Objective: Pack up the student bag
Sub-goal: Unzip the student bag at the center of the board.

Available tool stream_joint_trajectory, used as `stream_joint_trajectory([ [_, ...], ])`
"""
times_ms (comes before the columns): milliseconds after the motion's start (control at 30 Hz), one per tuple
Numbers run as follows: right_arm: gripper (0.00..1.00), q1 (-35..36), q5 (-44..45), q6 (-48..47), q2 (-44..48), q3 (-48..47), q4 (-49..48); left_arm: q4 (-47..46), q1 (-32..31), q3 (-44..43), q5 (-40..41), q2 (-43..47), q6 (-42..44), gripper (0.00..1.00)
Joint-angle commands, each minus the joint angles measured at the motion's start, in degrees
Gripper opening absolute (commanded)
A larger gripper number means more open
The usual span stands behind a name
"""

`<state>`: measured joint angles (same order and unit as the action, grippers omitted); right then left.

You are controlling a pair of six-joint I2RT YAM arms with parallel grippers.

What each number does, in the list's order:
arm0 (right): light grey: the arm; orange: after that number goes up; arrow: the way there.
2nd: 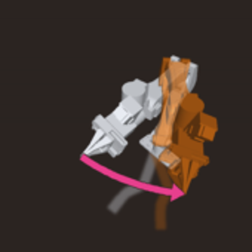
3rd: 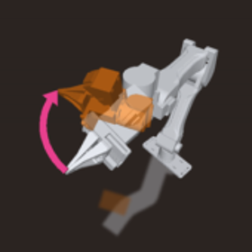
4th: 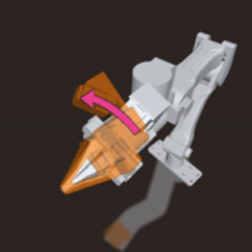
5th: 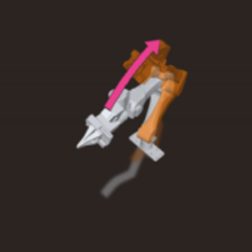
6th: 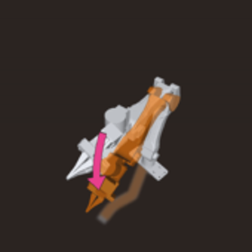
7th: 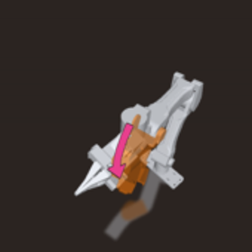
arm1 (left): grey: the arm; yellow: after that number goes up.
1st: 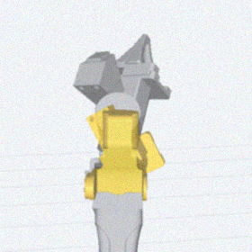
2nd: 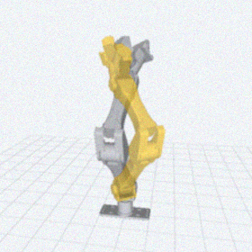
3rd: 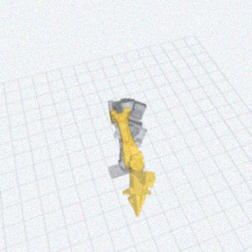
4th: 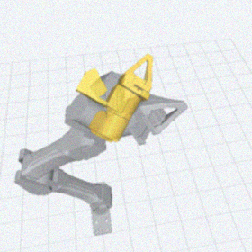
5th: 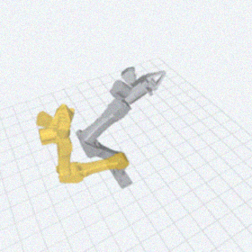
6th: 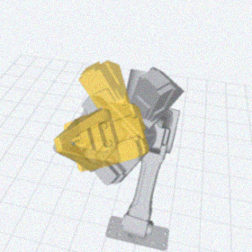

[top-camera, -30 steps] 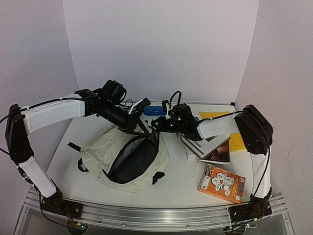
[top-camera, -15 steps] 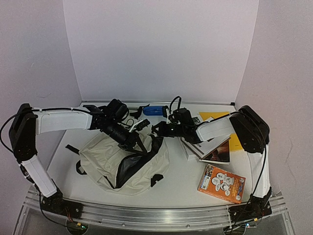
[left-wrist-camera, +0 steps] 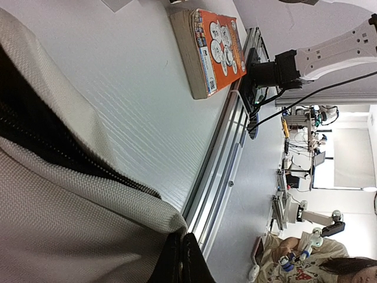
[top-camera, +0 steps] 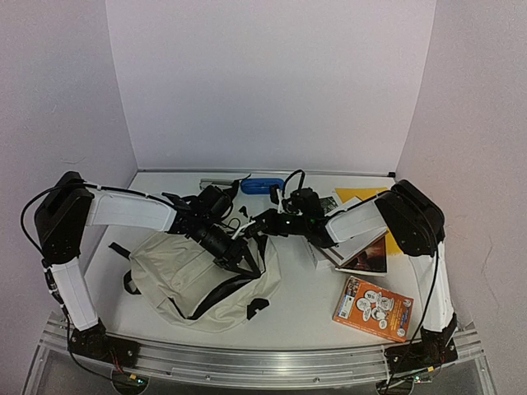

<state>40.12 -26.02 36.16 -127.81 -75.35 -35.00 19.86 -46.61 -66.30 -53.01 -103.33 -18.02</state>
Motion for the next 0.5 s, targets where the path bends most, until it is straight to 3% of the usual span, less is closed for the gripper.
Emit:
stream_joint_trajectory([
  [0, 0.00, -2.30, 5.28, 1.90, -2.01, -4.28, -7.51, 3.30, -4.81, -3.09, -10.88, -1.52, 0.16, 0.00],
  [200, 0.00, -2.33, 4.52, 3.36, -2.40, -5.32, -10.39, 3.43, -5.16, -3.50, -9.49, -1.37, 0.20, 0.00],
  [333, 0.01, -2.33, 5.65, 3.03, 0.46, -2.84, -10.65, 4.18, -4.23, -3.25, 6.46, 2.16, -2.08, 0.00],
  [400, 0.09, -2.30, 6.54, 2.24, 2.74, -0.74, -10.50, 3.42, -2.81, -2.56, 10.44, 3.77, -3.95, 0.00],
  [467, 0.25, -2.27, 8.74, 0.77, 6.56, 2.91, -9.60, 0.12, -0.21, -0.32, 15.09, 7.25, -7.20, 0.00],
])
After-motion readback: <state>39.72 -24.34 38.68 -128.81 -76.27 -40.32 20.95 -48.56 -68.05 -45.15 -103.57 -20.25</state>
